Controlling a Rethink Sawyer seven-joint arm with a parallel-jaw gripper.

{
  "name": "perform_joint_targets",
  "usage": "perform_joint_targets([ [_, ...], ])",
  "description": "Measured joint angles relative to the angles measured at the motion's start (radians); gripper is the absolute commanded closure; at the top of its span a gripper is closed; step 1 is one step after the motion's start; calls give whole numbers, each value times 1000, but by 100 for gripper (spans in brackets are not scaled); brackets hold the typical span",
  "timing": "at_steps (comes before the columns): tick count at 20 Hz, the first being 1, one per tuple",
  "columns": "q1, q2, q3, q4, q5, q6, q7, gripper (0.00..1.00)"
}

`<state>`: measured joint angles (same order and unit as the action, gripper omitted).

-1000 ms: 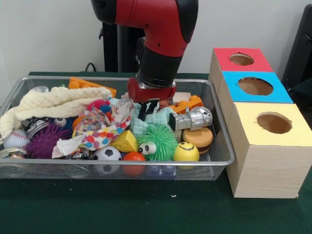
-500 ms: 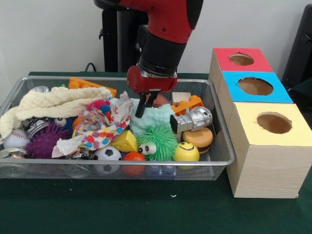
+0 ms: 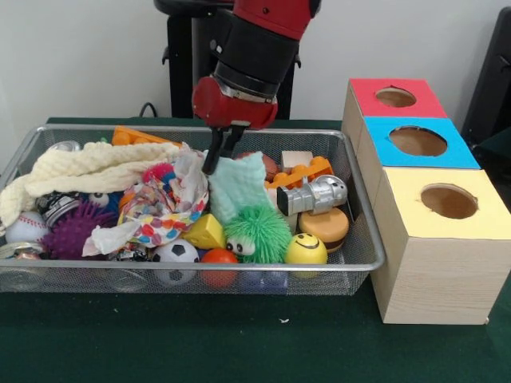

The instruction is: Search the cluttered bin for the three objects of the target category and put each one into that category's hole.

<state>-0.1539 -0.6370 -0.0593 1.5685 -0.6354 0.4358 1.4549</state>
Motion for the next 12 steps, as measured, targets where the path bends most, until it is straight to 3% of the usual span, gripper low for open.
perform_joint_targets([
  [3,-25,-15,11,0,-5,6,0,100],
  [12,-236,-54,119,-4,-11,9,-9,100],
])
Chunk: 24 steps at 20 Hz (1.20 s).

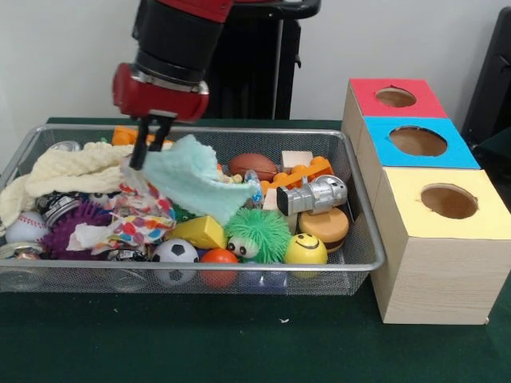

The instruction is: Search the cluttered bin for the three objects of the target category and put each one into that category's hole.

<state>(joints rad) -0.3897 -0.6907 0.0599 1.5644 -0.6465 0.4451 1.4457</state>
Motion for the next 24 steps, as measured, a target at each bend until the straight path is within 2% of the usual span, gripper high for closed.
perform_joint_targets([
  [5,-114,-9,68,-8,-32,11,-43,100],
  [10,-177,-8,117,-27,-67,24,-103,100],
  [11,-195,-8,145,-42,-76,28,-131,0],
  [19,-222,-7,194,-43,-28,31,-131,0],
  [24,-225,-3,230,-43,40,84,-131,0],
])
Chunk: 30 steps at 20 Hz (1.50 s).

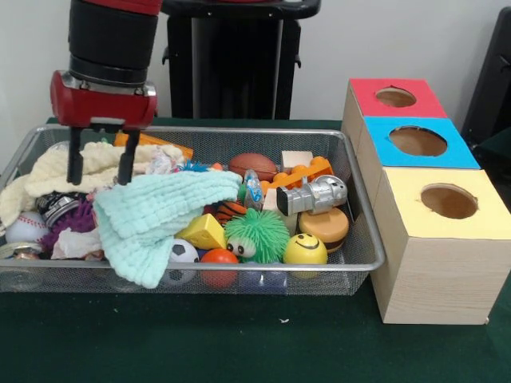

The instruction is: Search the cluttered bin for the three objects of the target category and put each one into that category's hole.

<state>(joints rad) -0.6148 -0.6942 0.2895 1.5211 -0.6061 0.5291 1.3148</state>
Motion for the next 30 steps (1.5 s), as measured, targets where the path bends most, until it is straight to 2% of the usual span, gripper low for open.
perform_joint_targets([
  [5,4,0,22,0,69,113,0,0],
  [12,42,-21,22,0,88,228,0,0],
  [16,74,-62,22,5,114,284,0,0],
  [24,89,-83,22,33,194,271,0,0],
  [30,103,-66,11,88,215,170,1,0],
])
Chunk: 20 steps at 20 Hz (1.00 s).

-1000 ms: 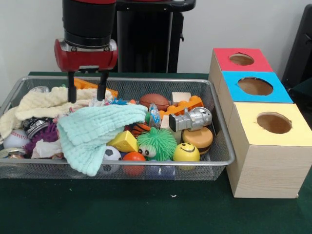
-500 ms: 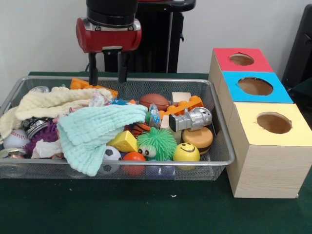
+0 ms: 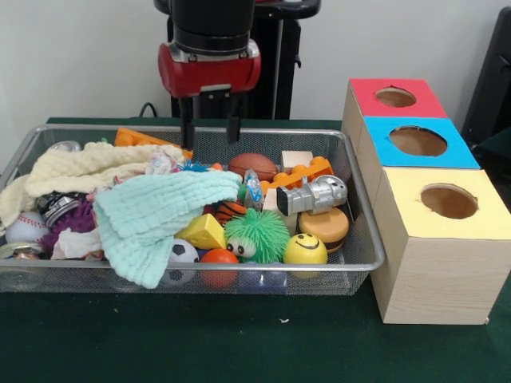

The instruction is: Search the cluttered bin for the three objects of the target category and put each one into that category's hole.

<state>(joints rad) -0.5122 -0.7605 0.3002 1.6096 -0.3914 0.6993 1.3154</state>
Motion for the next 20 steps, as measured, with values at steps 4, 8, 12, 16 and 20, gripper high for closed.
perform_joint_targets([
  [4,20,26,-20,27,0,-90,1,0],
  [8,42,50,-34,47,0,-149,1,0],
  [12,64,70,-46,59,6,-170,1,0],
  [16,80,88,-60,71,28,-173,1,0],
  [20,93,98,-74,77,48,-173,1,0],
])
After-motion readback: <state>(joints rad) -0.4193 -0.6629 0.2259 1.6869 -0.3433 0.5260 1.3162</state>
